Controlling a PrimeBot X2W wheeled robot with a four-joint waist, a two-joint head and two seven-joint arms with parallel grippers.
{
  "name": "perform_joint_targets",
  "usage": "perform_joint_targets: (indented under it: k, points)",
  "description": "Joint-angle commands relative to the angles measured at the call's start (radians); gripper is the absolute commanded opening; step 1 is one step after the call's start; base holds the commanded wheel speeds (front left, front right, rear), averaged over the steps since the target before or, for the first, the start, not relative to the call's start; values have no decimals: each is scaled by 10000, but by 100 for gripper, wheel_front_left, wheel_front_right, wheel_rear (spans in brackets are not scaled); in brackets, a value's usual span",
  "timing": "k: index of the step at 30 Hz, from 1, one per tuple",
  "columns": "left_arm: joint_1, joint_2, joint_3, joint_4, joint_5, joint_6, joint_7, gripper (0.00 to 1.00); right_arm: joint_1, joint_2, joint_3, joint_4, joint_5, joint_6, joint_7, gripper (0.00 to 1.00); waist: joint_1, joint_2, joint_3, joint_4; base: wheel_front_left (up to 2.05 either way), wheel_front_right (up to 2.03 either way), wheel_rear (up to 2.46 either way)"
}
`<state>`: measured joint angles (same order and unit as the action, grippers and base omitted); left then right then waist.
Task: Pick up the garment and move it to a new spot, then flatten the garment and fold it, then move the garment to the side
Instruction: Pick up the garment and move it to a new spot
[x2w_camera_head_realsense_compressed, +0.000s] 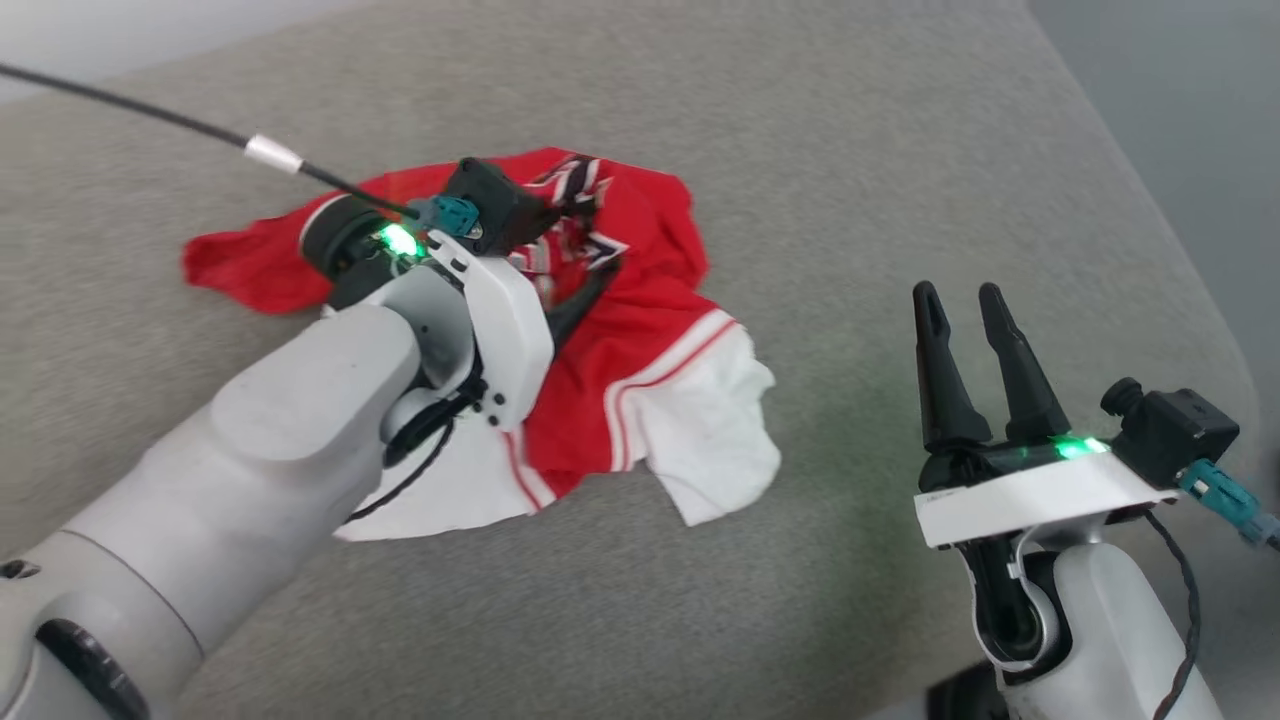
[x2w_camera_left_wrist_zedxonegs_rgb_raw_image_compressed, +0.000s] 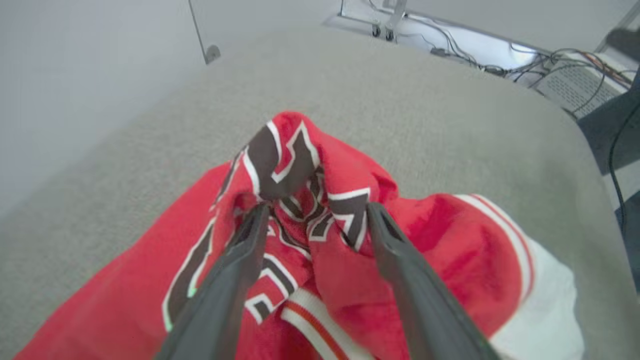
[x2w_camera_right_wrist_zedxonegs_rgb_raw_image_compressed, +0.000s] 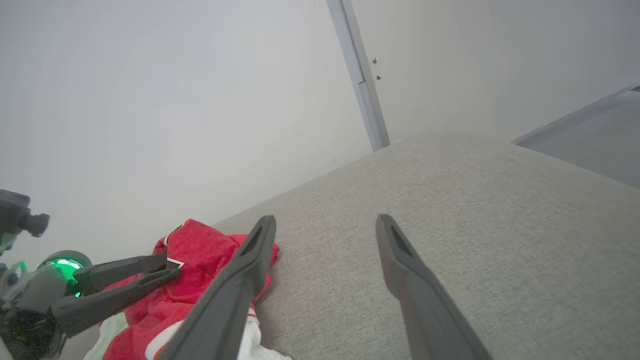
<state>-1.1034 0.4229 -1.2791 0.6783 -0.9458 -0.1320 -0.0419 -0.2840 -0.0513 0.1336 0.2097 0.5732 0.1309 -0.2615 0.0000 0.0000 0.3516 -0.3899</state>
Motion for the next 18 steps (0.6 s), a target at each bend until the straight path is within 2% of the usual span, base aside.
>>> perform_joint_targets:
  k: [1, 6, 10, 15, 18]
  points:
    - [100, -50, 16, -70, -179, 31, -375, 100, 102, -10, -58, 58, -137, -2, -49, 100, 0, 0, -402, 568, 0, 0, 0]
    - [889, -181, 426, -64, -882, 31, -1850, 100, 255, -9, -390, 195, -865, -2, -49, 100, 0, 0, -951, 1561, 0, 0, 0]
    - [2122, -312, 1244, 146, -1057, 103, -2224, 100, 378, -12, -673, 351, -1584, -3, -49, 100, 0, 0, -1417, 2335, 0, 0, 0]
    - [4023, -286, 3543, -297, 6, 563, -2238, 100, 643, -7, -1194, 444, -2410, -3, -49, 100, 0, 0, -1791, 3380, 0, 0, 0]
    - [5221, -443, 5033, -664, 779, 676, -2242, 100, 872, -10, -1470, 504, -2815, -3, -49, 100, 0, 0, -2017, 3964, 0, 0, 0]
